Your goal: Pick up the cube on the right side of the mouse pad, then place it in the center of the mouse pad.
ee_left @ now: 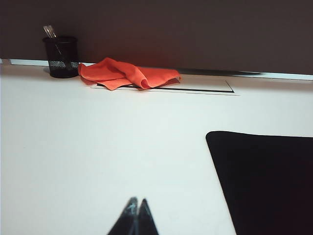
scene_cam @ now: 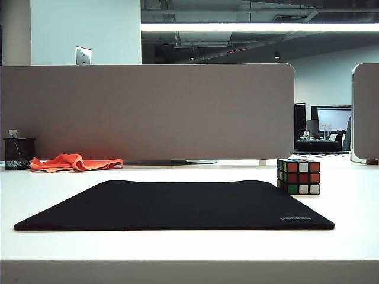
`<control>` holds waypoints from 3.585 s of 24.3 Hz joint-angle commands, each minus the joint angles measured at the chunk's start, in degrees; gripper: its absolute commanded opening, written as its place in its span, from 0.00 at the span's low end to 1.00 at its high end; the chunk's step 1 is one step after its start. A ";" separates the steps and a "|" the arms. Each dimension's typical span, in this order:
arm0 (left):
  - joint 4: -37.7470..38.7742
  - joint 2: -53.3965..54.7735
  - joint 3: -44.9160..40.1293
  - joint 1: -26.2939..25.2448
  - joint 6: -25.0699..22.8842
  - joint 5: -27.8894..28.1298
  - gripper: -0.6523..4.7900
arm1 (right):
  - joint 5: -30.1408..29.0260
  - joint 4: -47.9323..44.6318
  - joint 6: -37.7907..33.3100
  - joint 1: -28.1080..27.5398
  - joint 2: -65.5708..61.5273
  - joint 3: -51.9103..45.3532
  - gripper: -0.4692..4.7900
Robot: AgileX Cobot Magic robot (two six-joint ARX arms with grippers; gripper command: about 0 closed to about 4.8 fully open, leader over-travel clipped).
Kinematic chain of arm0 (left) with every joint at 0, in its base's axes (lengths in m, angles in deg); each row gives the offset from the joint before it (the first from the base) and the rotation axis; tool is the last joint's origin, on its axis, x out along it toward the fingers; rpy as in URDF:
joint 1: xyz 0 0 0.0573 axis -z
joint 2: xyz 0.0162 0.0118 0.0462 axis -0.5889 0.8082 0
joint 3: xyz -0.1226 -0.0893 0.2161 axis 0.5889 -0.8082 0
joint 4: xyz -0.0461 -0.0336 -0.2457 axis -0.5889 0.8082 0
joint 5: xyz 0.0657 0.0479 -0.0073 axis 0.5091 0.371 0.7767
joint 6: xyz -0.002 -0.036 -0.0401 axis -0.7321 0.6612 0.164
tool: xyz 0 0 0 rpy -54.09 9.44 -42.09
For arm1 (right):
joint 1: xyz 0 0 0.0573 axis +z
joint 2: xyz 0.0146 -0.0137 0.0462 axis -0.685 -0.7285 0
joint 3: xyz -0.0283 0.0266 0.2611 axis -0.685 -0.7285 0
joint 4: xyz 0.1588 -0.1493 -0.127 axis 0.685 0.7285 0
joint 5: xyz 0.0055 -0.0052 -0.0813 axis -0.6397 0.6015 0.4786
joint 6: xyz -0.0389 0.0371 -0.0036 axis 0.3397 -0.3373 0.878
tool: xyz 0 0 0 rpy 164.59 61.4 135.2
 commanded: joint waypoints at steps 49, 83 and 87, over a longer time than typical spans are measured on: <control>4.44 53.42 44.96 8.90 -1.49 -26.16 0.42 | -11.72 21.94 -7.02 4.79 -54.86 55.87 1.00; 5.64 56.06 45.05 13.25 -1.31 -29.66 0.58 | 7.17 31.85 -10.49 14.67 -101.94 76.26 1.00; 5.64 56.06 45.05 15.41 -1.66 -29.81 0.58 | 7.34 32.15 -10.51 14.60 -103.69 76.28 1.00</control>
